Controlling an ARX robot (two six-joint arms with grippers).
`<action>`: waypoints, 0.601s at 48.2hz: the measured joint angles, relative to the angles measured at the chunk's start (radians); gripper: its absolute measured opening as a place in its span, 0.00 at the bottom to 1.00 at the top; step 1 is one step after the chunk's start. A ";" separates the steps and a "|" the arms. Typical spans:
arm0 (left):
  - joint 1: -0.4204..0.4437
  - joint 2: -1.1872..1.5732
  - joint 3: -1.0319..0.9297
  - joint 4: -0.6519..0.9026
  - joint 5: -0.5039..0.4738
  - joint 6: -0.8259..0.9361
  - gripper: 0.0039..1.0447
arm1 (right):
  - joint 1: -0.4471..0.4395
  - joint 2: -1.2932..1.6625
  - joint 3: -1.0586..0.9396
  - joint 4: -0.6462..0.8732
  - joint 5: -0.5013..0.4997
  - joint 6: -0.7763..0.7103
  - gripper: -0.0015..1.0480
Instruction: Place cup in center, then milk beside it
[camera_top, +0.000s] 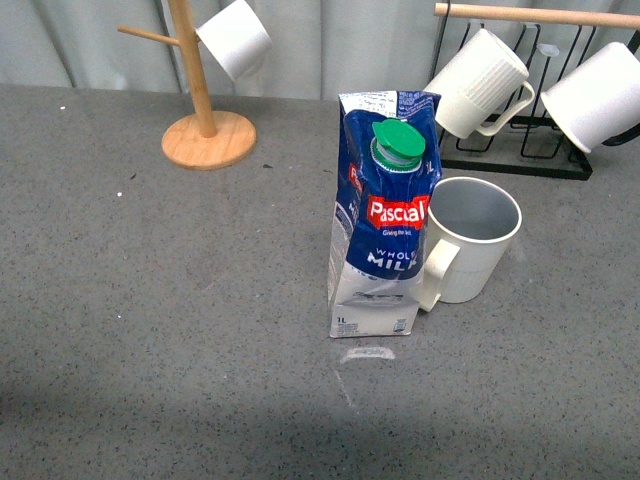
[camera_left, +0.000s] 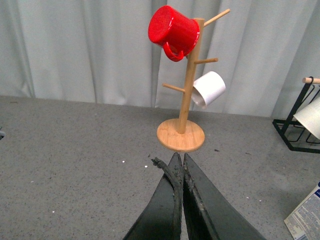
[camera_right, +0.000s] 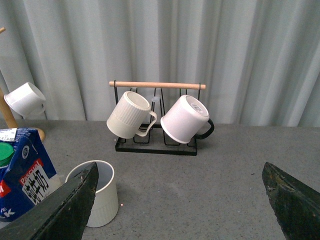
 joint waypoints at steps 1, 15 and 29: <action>0.000 -0.023 0.000 -0.019 0.004 0.000 0.04 | 0.000 0.000 0.000 0.000 0.000 0.000 0.91; 0.002 -0.238 -0.001 -0.219 0.009 0.000 0.04 | 0.000 0.000 0.000 0.000 0.000 0.000 0.91; 0.002 -0.373 -0.001 -0.351 0.009 0.000 0.04 | 0.000 0.000 0.000 0.000 0.000 0.000 0.91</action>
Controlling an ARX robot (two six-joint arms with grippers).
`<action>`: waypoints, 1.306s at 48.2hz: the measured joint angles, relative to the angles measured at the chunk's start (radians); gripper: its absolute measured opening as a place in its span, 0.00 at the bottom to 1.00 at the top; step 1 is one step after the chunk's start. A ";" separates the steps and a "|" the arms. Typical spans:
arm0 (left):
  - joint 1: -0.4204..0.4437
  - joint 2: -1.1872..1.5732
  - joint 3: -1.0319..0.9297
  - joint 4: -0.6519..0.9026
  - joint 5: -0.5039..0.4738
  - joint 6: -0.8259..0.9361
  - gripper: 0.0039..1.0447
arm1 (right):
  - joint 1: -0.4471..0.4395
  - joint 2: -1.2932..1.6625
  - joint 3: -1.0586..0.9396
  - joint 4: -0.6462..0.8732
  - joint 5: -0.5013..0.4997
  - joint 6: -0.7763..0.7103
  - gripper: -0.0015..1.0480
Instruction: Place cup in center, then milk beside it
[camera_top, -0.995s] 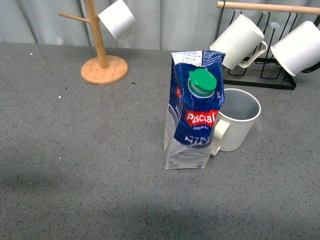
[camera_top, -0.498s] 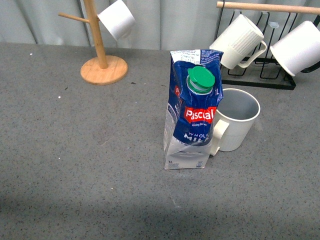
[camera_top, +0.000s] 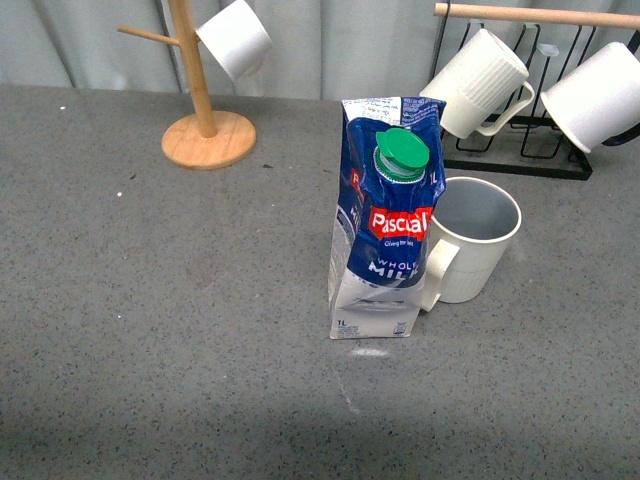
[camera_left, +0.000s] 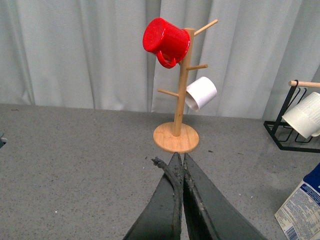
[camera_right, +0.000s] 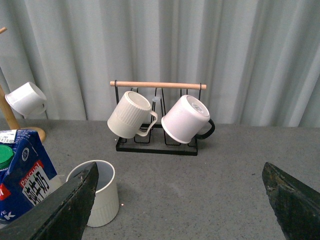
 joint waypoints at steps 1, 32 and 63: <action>0.000 -0.011 0.000 -0.011 0.000 0.000 0.04 | 0.000 0.000 0.000 0.000 0.000 0.000 0.91; 0.000 -0.292 0.000 -0.298 0.000 0.000 0.04 | 0.000 0.000 0.000 0.000 0.000 0.000 0.91; 0.000 -0.293 0.000 -0.299 0.000 0.002 0.95 | 0.000 0.000 0.000 0.000 0.000 0.000 0.91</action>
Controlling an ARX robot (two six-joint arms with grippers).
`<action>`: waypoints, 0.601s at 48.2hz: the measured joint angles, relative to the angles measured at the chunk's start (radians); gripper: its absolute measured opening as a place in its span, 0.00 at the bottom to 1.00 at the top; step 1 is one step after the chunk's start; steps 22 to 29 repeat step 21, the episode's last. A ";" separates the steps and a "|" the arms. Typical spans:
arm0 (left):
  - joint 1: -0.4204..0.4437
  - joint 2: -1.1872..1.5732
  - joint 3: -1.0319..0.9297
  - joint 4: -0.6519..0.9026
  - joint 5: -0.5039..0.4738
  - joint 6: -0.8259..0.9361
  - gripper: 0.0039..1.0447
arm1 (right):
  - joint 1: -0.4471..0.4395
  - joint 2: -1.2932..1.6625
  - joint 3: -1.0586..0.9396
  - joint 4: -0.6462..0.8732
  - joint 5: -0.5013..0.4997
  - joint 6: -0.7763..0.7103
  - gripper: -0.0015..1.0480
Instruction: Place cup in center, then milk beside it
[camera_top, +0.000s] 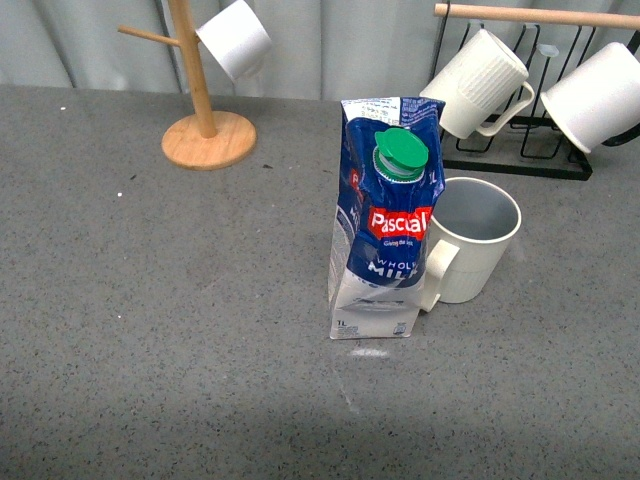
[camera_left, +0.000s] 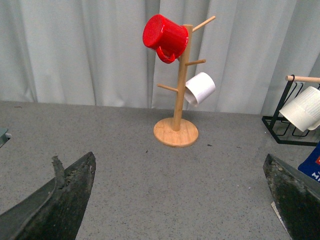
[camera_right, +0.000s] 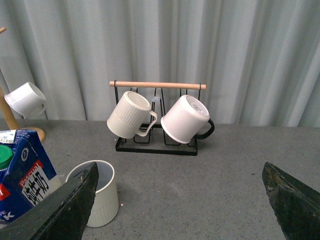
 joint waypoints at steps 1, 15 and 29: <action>0.000 0.000 0.000 0.000 0.000 0.000 0.94 | 0.000 0.000 0.000 0.000 0.000 0.000 0.91; 0.000 0.000 0.000 0.000 0.000 0.000 0.94 | 0.000 0.000 0.000 0.000 0.000 0.000 0.91; 0.000 0.000 0.000 0.000 0.000 0.000 0.94 | 0.000 0.000 0.000 0.000 0.000 0.000 0.91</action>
